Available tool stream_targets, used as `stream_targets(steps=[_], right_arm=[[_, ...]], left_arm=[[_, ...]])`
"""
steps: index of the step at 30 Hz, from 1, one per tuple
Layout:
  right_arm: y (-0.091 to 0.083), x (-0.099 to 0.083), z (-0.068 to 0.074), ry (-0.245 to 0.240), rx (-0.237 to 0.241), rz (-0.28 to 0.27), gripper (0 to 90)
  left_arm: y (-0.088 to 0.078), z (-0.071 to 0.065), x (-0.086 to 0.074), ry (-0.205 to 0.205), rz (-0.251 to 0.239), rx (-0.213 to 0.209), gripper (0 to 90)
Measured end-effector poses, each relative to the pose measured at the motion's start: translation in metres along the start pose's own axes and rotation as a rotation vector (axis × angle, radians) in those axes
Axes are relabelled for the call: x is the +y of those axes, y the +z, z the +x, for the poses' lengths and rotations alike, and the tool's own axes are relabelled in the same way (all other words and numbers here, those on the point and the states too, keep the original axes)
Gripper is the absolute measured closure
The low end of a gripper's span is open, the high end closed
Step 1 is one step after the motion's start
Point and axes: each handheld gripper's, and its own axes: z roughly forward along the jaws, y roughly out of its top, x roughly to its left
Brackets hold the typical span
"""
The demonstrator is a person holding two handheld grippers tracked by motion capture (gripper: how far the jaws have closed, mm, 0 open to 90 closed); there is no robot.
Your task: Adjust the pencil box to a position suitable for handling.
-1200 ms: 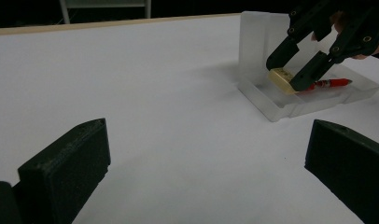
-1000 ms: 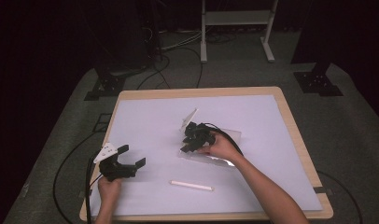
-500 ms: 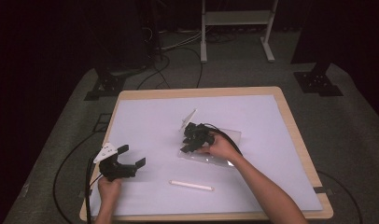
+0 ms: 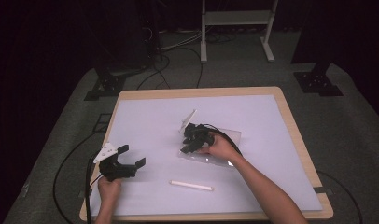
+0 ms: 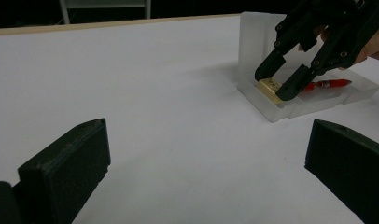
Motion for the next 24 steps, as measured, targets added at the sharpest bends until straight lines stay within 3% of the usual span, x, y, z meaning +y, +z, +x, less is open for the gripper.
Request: stream_targets(steps=[18,24], right_arm=[[0.0024,-0.0011,-0.0006,0.006,0.007,0.014,56.9],[0.0006,-0.0005,-0.0003,0.002,0.007,-0.003,56.1]], left_arm=[[0.0000,0.0000,0.0000,0.000,0.000,0.000,0.0],[0.0000,0.0001,0.0000,-0.001,0.001,0.000,0.0]])
